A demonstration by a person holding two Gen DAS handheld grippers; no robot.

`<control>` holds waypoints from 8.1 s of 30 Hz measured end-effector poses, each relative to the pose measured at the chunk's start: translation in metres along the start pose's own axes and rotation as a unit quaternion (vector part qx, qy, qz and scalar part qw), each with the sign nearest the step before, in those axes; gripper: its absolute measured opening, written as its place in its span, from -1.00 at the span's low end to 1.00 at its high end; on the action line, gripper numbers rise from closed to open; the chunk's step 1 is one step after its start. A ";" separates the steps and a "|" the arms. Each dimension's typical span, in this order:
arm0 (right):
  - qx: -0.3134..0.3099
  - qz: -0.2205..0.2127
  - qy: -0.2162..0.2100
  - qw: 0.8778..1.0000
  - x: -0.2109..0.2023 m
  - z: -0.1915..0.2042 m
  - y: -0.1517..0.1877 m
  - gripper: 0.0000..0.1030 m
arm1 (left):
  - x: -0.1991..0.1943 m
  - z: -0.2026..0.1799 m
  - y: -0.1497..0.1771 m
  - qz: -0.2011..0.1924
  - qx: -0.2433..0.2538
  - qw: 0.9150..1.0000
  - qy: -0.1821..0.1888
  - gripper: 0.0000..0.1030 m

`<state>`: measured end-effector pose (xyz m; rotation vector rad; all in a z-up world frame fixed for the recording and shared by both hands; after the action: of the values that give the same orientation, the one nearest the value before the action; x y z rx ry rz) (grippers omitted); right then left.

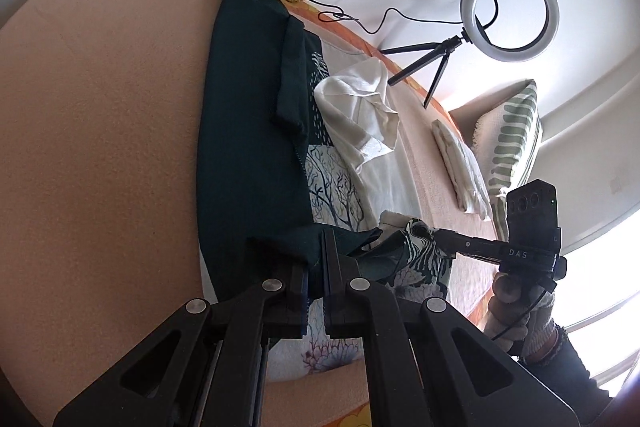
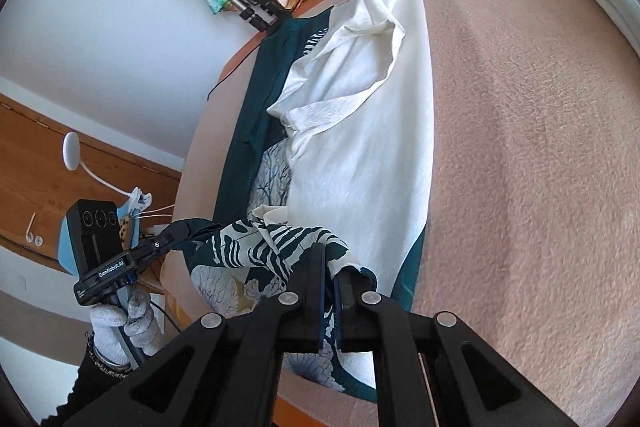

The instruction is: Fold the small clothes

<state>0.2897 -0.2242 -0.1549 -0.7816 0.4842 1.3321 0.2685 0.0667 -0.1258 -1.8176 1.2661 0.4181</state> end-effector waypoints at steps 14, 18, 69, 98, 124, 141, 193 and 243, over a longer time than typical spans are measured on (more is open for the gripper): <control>-0.109 -0.058 0.076 0.989 -0.036 0.011 -0.003 -0.06 | -0.010 0.018 -0.004 -0.017 0.018 0.999 -0.035 -0.32; -0.123 -0.064 0.075 0.987 -0.035 0.014 -0.020 -0.06 | -0.008 0.012 -0.019 -0.021 0.028 0.999 -0.033 -0.32; -0.128 -0.091 0.128 0.979 0.047 -0.012 -0.242 0.02 | 0.080 0.079 -0.192 -0.021 0.071 0.992 -0.102 -0.01; -0.152 -0.102 0.104 0.978 0.081 -0.011 -0.266 -0.96 | 0.132 0.061 -0.240 -0.053 0.093 0.990 -0.094 -0.95; -0.241 -0.126 0.055 0.961 -0.050 0.069 -0.097 -0.97 | -0.016 -0.023 -0.123 -0.080 0.176 0.980 -0.055 -0.95; -0.282 -0.091 0.133 0.946 -0.038 0.028 0.055 -0.96 | -0.031 -0.007 0.025 -0.032 0.194 0.977 -0.082 -0.94; -0.068 0.049 0.089 0.992 -0.029 -0.029 0.089 -0.23 | -0.037 0.026 0.030 0.047 0.143 0.986 -0.068 -0.63; -0.269 -0.060 0.107 0.955 0.085 0.091 -0.025 -0.57 | 0.000 -0.071 0.022 -0.030 0.230 0.962 -0.147 -0.57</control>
<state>0.3196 -0.1010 -0.1494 -1.3936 0.2328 1.2840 0.2355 0.0079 -0.0950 -1.3402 0.9981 0.3139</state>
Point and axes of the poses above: each gripper's, at about its wrist camera, not at the fingertips, and x roughly the way its jaws point, z to its left, y to its underside, the point moved 4 cm from there along x, roughly the way its jaws point, and after that the axes turned 5 degrees about x, right-handed, at the moved point
